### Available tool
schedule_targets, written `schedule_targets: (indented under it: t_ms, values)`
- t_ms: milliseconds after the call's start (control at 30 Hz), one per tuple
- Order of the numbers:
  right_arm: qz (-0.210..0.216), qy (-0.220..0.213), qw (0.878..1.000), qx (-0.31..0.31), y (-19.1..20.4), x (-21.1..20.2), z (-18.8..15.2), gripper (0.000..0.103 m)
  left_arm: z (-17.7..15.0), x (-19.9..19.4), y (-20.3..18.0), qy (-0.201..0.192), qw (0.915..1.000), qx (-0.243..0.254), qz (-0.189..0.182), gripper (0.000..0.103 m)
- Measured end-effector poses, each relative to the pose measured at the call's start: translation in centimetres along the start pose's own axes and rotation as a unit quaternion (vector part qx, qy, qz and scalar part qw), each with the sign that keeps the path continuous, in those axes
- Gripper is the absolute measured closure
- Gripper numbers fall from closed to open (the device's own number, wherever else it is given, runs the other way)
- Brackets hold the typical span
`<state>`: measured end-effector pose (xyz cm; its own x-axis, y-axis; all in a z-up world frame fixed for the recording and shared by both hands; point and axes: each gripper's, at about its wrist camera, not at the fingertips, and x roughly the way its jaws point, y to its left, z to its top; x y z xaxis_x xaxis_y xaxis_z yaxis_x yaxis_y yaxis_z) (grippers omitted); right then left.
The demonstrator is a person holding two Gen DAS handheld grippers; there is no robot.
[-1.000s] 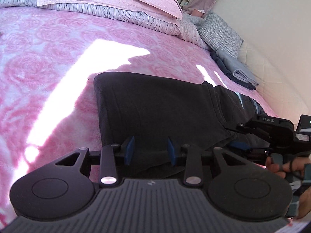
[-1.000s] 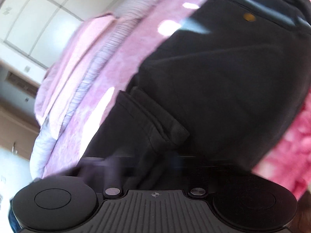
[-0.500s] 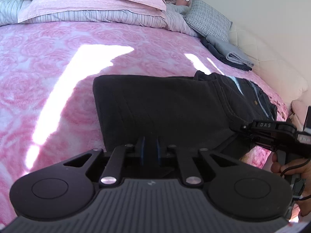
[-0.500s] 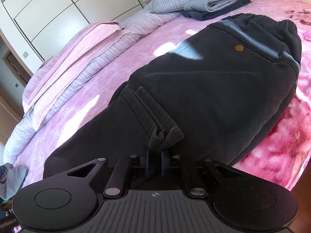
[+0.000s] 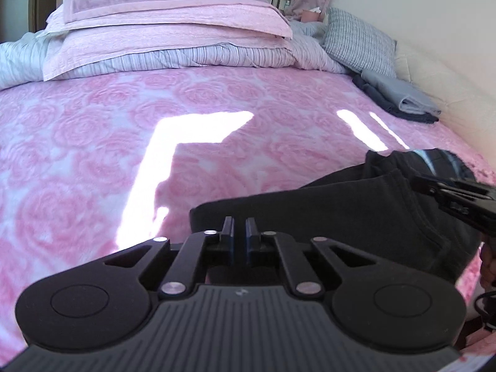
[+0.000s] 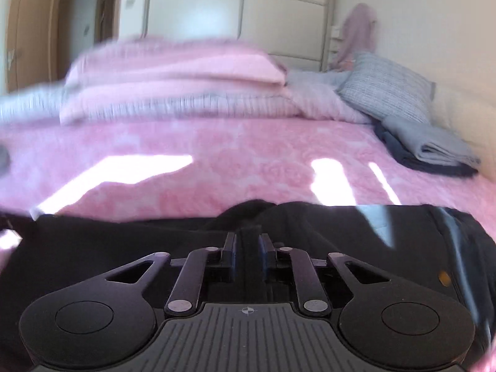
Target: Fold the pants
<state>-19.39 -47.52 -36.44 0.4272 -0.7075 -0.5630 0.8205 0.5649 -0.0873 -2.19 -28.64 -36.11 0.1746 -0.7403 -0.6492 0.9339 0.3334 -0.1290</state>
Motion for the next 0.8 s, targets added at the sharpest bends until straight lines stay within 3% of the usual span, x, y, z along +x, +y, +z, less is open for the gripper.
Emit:
schedule_targets:
  t_ms: [67, 233, 400, 533, 600, 667, 800]
  values:
    - [0.017, 0.044, 0.999, 0.003, -1.0, 3.5, -0.6, 0.093, -0.1, 1.7, -0.4, 0.010, 0.9999, 0.009, 0.006, 0.099]
    - [0.032, 0.045, 0.998, 0.030, -2.4, 3.5, -0.4, 0.092, -0.7, 4.3, -2.2, 0.022, 0.9970, 0.065, 0.036, 0.100]
    - [0.035, 0.015, 0.998, 0.059, -3.8, -3.4, 0.1, 0.092, -0.4, 0.3, -1.8, 0.028, 0.9992, 0.022, 0.018, 0.100]
    - [0.056, 0.011, 0.996, 0.066, -3.1, -8.1, -1.8, 0.092, -2.7, -5.1, -2.7, 0.024, 0.9996, 0.014, -0.001, 0.100]
    - [0.057, 0.027, 0.996, 0.063, -2.6, -7.6, -2.7, 0.092, -4.4, -6.5, -3.3, 0.030, 0.9994, 0.006, -0.016, 0.100]
    - [0.055, 0.070, 0.994, 0.063, -2.2, -5.5, -4.1, 0.092, -6.1, -6.0, -3.9, 0.049, 0.9986, 0.009, -0.016, 0.100]
    - [0.064, 0.071, 0.992, 0.078, -2.8, -5.6, -4.0, 0.092, -7.0, -4.9, -5.2, 0.054, 0.9979, 0.034, 0.015, 0.100]
